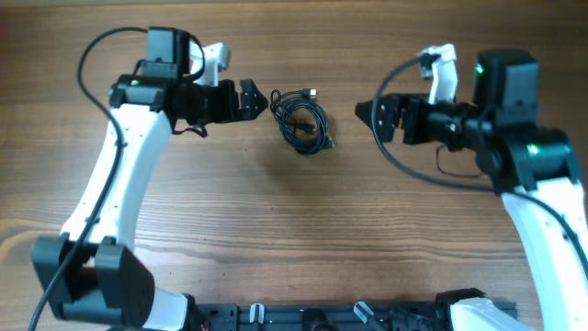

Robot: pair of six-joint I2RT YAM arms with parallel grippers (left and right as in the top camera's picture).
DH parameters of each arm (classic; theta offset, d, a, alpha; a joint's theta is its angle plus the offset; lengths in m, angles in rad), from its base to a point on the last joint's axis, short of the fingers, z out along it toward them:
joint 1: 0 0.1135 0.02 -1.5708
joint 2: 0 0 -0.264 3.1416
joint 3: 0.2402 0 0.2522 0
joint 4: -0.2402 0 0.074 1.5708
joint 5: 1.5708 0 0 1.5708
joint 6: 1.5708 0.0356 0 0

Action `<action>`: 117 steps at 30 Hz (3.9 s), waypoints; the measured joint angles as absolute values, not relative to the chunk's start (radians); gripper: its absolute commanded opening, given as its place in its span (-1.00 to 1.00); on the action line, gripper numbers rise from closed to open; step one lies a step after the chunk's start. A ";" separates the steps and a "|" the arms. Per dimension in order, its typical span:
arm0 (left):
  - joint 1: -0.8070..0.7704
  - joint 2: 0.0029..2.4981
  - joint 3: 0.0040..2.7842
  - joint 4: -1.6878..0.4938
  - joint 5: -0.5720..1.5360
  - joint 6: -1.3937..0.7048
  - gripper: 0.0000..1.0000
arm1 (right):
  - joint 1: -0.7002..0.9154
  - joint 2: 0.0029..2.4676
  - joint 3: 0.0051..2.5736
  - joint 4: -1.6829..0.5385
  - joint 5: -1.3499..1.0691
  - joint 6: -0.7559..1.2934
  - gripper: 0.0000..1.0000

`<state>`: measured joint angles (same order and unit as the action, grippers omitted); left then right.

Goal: Untangle cables
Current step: 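Move both grippers toward the black cable coil from either side, then grasp the cable coil with the right gripper and lift it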

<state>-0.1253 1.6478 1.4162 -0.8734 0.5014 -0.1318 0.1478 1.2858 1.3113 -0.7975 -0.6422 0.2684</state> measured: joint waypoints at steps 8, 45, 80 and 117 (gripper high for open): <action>-0.144 1.666 1.417 -0.871 0.439 -0.224 1.00 | 0.217 1.540 1.312 -0.652 -0.594 0.296 0.86; -0.079 1.666 1.417 -0.878 0.386 -0.366 1.00 | 0.373 2.071 1.312 -0.327 -0.332 0.268 -0.20; 0.048 1.552 1.419 -0.812 0.880 -0.165 0.90 | 0.315 1.592 1.312 -0.441 -0.825 0.370 -0.91; 0.047 1.528 1.318 -0.996 0.938 0.235 -0.12 | 0.314 1.592 1.312 -0.437 -1.047 0.393 -0.91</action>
<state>0.0471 1.5280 1.3178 -0.9962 0.9379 0.2352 0.3141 1.5917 1.3117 -0.4370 -1.0473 0.3931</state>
